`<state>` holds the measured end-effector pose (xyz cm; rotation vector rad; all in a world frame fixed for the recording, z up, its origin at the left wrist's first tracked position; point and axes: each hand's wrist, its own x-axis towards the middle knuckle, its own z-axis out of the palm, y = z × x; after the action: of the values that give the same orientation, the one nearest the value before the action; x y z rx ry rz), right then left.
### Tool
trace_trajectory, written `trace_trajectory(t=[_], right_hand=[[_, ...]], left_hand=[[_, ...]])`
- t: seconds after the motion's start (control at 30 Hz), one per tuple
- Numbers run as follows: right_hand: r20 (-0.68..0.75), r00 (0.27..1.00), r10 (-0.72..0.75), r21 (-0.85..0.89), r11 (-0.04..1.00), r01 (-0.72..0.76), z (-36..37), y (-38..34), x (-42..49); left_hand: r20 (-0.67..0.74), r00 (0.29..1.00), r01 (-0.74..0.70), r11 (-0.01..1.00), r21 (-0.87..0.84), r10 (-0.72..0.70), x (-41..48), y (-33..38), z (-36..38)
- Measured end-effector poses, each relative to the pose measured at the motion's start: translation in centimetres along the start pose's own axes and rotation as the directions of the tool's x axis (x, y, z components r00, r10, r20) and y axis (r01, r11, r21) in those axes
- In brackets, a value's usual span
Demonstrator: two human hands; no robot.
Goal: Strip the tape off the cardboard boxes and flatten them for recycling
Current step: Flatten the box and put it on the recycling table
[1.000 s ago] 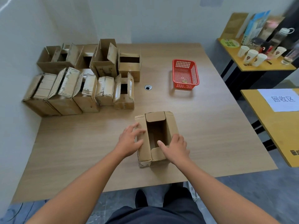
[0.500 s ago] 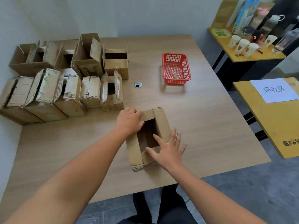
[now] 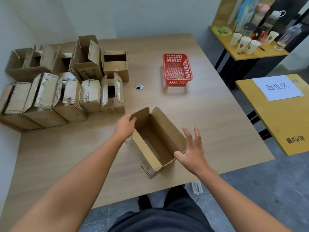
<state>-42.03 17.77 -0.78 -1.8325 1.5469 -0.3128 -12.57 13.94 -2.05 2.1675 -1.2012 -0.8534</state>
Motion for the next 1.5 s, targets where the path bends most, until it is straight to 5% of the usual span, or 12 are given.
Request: trace_trajectory(t=[0.13, 0.27, 0.43, 0.53, 0.77, 0.97, 1.07, 1.23, 1.5], right_hand=[[-0.009, 0.985, 0.174, 0.143, 0.975, -0.171, -0.1, 1.0, -0.1], [0.243, 0.878, 0.412, 0.629, 0.622, -0.466, 0.6, 1.3, 1.4], [-0.004, 0.96, 0.281, 0.591, 0.774, -0.225, -0.4, 0.6, 2.4], [-0.024, 0.991, 0.133, 0.528, 0.843, -0.1, -1.7, 0.3, 2.9], [0.216, 0.966, -0.14, 0.328, 0.943, 0.064, -1.3, 2.4, 2.5], [0.396, 0.914, -0.087, 0.259, 0.966, -0.02, -0.1, 4.1, 1.2], [0.493, 0.87, -0.021, 0.346, 0.922, -0.174, 0.1, 5.2, 1.0], [0.451, 0.873, 0.187, 0.445, 0.8, -0.402, 1.3, 4.6, 2.4], [0.387, 0.916, 0.104, 0.356, 0.9, -0.253, 3.2, 3.6, 8.7]], left_hand=[[-0.072, 0.991, 0.086, 0.954, -0.287, -0.111, -0.6, -0.1, 0.3], [-0.06, 0.98, 0.116, 0.794, -0.597, -0.189, -1.9, -0.7, 0.7], [0.093, 0.979, 0.18, 0.545, -0.819, -0.184, -3.4, -2.5, -0.1], [0.269, 0.954, 0.299, 0.459, -0.837, -0.132, -4.1, -4.7, -1.3], [0.418, 0.887, 0.441, 0.626, -0.643, -0.196, -4.5, -6.8, -2.4], [0.347, 0.918, 0.371, 0.73, -0.574, -0.193, -5.5, -7.9, -1.4], [0.399, 0.903, 0.367, 0.772, -0.518, -0.161, -6.2, -8.8, -0.6], [0.396, 0.9, 0.365, 0.809, -0.46, -0.18, -6.8, -9.9, 0.9], [0.526, 0.848, 0.375, 0.783, -0.497, -0.073, -4.6, -9.0, 0.9]])
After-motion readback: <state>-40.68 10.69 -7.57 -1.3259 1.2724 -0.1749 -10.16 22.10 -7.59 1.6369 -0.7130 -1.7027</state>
